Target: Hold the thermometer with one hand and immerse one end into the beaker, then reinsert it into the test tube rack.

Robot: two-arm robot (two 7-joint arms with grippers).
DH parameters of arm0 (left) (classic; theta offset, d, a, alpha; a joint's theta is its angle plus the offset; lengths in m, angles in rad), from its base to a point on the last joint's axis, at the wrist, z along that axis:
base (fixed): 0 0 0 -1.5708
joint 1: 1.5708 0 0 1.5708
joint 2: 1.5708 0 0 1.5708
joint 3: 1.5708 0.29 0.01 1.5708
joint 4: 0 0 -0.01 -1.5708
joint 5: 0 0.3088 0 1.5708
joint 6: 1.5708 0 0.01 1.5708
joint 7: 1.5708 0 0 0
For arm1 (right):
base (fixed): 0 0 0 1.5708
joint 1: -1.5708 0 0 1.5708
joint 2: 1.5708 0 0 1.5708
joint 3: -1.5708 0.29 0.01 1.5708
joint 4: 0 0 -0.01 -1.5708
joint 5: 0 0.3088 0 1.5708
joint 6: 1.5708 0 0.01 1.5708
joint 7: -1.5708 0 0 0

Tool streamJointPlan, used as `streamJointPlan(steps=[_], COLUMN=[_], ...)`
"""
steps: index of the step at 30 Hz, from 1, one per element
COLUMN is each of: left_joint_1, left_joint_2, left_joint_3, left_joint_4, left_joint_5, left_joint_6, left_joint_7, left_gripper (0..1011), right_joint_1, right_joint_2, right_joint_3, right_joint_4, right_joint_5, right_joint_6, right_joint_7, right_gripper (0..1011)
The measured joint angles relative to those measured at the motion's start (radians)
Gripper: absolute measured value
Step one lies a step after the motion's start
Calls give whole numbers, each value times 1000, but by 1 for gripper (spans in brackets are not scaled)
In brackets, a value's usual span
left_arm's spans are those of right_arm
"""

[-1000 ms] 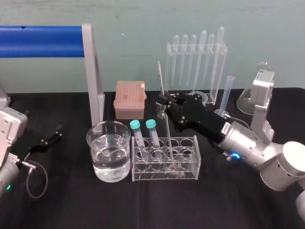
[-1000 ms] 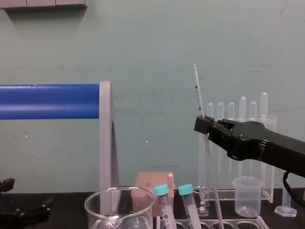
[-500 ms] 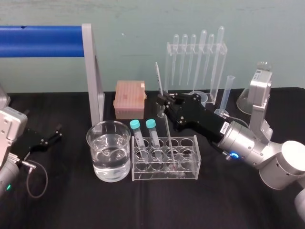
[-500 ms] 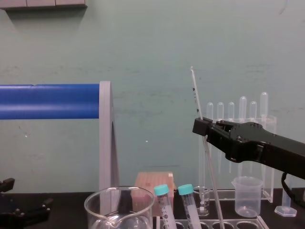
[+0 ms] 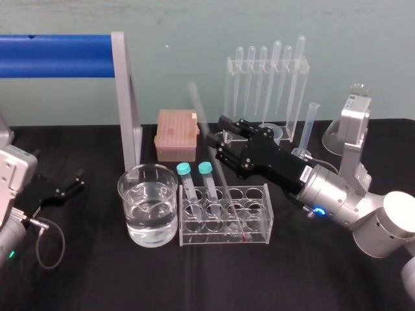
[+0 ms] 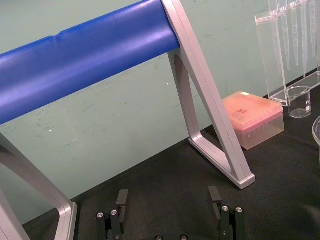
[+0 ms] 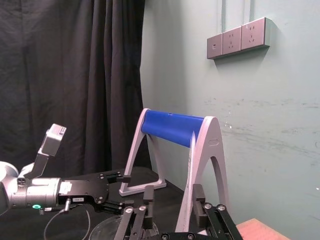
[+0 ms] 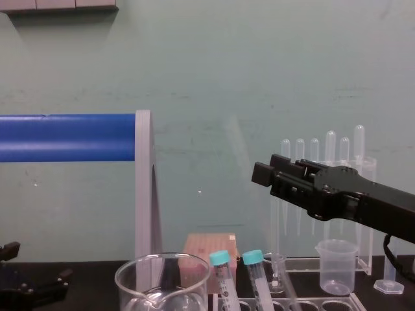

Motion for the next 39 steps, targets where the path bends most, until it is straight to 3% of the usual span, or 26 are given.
streamJointPlan(steps=[4, 16, 21, 26, 28, 32, 35, 39], left_joint_1=[0, 0, 0, 0, 0, 0, 0, 0], left_joint_2=[0, 0, 0, 0, 0, 0, 0, 0], left_joint_3=[0, 0, 0, 0, 0, 0, 0, 0], left_joint_4=[0, 0, 0, 0, 0, 0, 0, 0], left_joint_5=[0, 0, 0, 0, 0, 0, 0, 0], left_joint_6=[0, 0, 0, 0, 0, 0, 0, 0], left_joint_7=[0, 0, 0, 0, 0, 0, 0, 0], left_gripper=[1008, 1008, 1008, 1008, 1008, 1008, 1008, 1008], right_joint_1=[0, -1, -21, -68, -103, -138, -151, -155], right_joint_2=[0, 0, 2, 12, 23, 31, 30, 26], right_joint_3=[0, 2, 49, 117, 148, 163, 166, 165], right_joint_4=[0, -3, -42, -81, -89, -77, -58, -41], right_joint_5=[0, 1, -29, -99, -153, -203, -220, -232], right_joint_6=[0, 6, 44, 87, 141, 224, 276, 296], right_joint_7=[0, -5, -137, -324, -445, -540, -571, -579], right_gripper=[616, 947, 1003, 1003, 1002, 1003, 1003, 1003])
